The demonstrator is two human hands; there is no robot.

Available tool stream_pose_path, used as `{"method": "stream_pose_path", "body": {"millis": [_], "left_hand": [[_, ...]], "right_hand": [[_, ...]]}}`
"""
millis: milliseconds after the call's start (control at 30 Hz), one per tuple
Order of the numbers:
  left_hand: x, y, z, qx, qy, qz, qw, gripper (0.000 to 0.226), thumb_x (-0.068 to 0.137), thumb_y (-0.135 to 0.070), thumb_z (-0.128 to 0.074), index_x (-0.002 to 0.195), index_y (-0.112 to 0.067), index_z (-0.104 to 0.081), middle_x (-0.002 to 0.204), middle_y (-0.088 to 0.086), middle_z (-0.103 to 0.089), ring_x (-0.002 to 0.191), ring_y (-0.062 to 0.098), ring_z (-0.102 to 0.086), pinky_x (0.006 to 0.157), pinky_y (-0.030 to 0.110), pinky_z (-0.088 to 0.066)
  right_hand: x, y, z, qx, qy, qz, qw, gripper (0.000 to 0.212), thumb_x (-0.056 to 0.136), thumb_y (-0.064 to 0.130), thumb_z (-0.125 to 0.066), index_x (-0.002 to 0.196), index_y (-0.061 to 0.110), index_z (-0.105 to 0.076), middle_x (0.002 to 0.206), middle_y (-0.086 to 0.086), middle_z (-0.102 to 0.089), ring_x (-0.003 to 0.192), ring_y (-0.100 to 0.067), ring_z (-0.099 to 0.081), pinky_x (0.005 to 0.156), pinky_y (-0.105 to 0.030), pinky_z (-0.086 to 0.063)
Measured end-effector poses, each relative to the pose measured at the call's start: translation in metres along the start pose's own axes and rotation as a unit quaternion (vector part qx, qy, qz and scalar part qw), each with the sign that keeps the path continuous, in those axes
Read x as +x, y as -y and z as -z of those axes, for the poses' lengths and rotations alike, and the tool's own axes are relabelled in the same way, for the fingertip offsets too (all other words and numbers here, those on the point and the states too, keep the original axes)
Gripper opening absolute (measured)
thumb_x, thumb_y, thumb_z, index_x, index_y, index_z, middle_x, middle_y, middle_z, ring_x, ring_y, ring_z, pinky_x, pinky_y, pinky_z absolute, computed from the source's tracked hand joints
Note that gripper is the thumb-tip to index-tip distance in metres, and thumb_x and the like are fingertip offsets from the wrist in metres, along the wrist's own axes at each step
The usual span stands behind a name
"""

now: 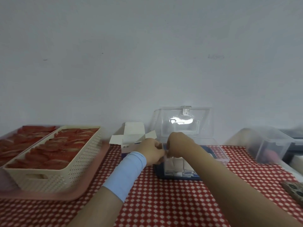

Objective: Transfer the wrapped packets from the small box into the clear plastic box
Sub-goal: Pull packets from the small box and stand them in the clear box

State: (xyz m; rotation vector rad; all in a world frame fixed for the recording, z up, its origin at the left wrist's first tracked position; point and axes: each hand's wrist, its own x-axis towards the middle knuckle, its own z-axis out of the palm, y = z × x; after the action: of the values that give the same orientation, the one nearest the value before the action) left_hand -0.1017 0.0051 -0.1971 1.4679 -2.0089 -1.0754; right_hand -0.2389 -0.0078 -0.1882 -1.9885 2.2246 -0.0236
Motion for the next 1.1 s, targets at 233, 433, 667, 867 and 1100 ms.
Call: {"method": "stream_pose_path", "body": {"millis": [233,433,667,867,1100], "left_hand": [[-0.008,-0.006,0.010,0.036,0.008,0.003,0.999,0.026,0.095,-0.030,-0.061,0.105,-0.008,-0.072,0.094,0.010,-0.076,0.088,0.024,-0.074,0.087,0.041,-0.060],[-0.022,-0.025,0.023,0.171,-0.057,-0.076,0.981,0.029,0.098,-0.022,-0.052,0.102,-0.002,-0.074,0.101,0.014,-0.073,0.095,0.028,-0.070,0.083,0.033,-0.056],[-0.026,-0.045,0.004,0.241,0.017,-0.190,0.952,0.027,0.097,-0.021,-0.051,0.112,-0.019,-0.074,0.106,-0.002,-0.069,0.096,0.017,-0.062,0.085,0.025,-0.046],[-0.018,-0.043,0.001,0.340,0.080,-0.172,0.921,0.039,0.092,-0.028,-0.055,0.130,-0.027,-0.064,0.139,-0.002,-0.058,0.123,0.019,-0.055,0.107,0.036,-0.044],[-0.013,-0.046,-0.003,0.397,0.094,-0.158,0.899,0.047,0.086,-0.032,-0.061,0.133,-0.032,-0.061,0.144,-0.004,-0.054,0.123,0.020,-0.055,0.105,0.038,-0.047]], "right_hand": [[-0.006,-0.008,0.020,0.036,-0.019,0.010,0.999,0.020,0.086,0.025,-0.072,0.096,0.008,-0.073,0.086,-0.004,-0.069,0.080,-0.019,-0.067,0.082,-0.034,-0.059],[-0.010,-0.031,0.033,-0.002,-0.010,-0.014,1.000,0.022,0.084,0.010,-0.059,0.098,0.014,-0.076,0.086,-0.003,-0.077,0.064,-0.020,-0.074,0.079,-0.039,-0.061],[-0.022,-0.035,0.026,-0.027,0.042,0.026,0.998,0.015,0.096,0.012,-0.060,0.102,0.008,-0.073,0.087,-0.007,-0.073,0.078,-0.021,-0.074,0.079,-0.032,-0.058],[-0.023,-0.042,0.028,0.047,0.047,0.071,0.995,0.029,0.095,0.006,-0.055,0.111,0.018,-0.075,0.093,0.000,-0.072,0.066,-0.019,-0.069,0.062,-0.025,-0.054],[-0.027,-0.045,0.026,0.062,0.066,0.090,0.992,0.035,0.093,0.000,-0.048,0.110,0.016,-0.073,0.106,-0.008,-0.073,0.083,-0.026,-0.071,0.066,-0.028,-0.056]]}}
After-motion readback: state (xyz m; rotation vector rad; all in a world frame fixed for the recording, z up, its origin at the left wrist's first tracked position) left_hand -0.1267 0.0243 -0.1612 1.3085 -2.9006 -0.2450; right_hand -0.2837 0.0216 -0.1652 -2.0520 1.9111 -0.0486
